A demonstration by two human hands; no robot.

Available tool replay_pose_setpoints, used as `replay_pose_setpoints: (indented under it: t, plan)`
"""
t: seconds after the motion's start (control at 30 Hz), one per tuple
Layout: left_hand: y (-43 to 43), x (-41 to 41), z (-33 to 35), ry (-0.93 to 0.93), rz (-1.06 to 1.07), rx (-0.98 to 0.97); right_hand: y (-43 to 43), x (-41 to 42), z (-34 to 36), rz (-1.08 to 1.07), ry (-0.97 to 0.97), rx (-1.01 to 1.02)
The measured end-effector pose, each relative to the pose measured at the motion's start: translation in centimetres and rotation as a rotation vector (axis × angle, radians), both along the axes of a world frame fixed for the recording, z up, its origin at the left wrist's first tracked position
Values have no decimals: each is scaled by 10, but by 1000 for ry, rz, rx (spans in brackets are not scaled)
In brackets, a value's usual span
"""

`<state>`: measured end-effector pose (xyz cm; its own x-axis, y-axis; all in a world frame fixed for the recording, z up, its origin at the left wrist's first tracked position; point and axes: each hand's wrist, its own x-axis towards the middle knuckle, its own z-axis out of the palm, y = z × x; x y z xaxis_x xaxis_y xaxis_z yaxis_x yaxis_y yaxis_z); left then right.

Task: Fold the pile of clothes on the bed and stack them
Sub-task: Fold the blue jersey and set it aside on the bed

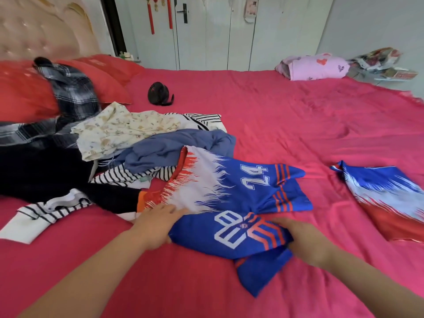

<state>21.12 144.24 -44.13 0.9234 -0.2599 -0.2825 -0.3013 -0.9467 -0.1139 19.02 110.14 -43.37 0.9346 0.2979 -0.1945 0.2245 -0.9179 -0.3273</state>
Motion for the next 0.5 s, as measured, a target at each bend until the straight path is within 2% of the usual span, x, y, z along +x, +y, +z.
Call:
replay_pose_setpoints:
  t: [0.1, 0.2, 0.27, 0.33, 0.37, 0.43, 0.5]
  plan:
    - [0, -10, 7, -149, 20, -94, -14, 2, 19, -55, -151, -53]
    - [-11, -18, 21, -276, -59, -110, -40, 5, 51, -134, -404, -140]
    - [-20, -25, 30, -366, -147, -149, -52, 2, 71, -222, -542, -86]
    - [-27, -37, 31, -341, -272, -208, -63, -7, 79, -236, -611, -37]
    - [-29, -44, 28, -281, -331, -234, -70, -13, 78, -204, -555, -84]
    - [-30, -57, 20, -114, -352, -281, -82, -25, 68, -67, -183, -343]
    - [-26, -62, 10, -56, -258, -344, -93, -33, 56, -29, 103, -520]
